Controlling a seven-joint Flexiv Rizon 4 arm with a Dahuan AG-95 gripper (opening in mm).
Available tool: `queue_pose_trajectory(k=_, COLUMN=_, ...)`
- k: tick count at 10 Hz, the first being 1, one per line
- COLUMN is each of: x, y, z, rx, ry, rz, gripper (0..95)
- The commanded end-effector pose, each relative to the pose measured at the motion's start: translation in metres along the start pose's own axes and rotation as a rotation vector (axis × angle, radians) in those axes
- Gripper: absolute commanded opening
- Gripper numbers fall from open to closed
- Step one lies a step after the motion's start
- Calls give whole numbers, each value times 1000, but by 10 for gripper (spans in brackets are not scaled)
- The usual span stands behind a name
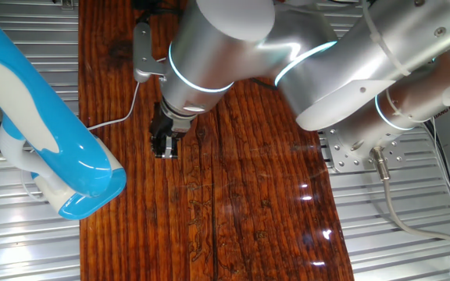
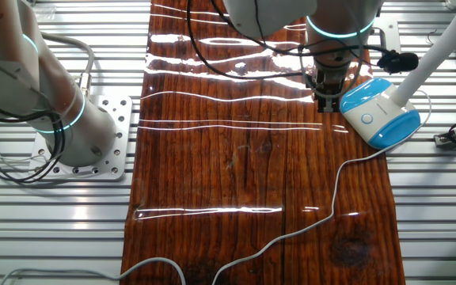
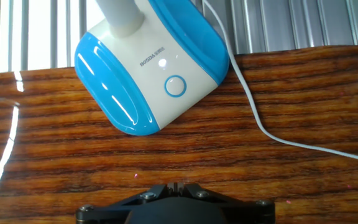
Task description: Turn on the desk lamp by pressing the button
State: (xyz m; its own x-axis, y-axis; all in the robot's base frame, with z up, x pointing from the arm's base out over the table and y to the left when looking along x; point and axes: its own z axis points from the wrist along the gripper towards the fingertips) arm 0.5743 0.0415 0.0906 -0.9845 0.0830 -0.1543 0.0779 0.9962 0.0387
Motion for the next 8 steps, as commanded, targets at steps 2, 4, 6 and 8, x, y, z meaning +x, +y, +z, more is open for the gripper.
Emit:
queue_pose_trajectory(k=2, x=0, y=0, z=0, rx=6, ry=5, rz=21, gripper=0)
queue_pose_trajectory(k=4, x=0, y=0, z=0, rx=5, ry=2, rz=9, gripper=0)
queue_pose_trajectory(k=6, x=0, y=0, z=0, rx=5, ry=-5, rz=1, gripper=0)
queue_pose_trajectory(k=8, x=-3, y=0, z=0, rx=1, ry=-3, rz=-4, gripper=0)
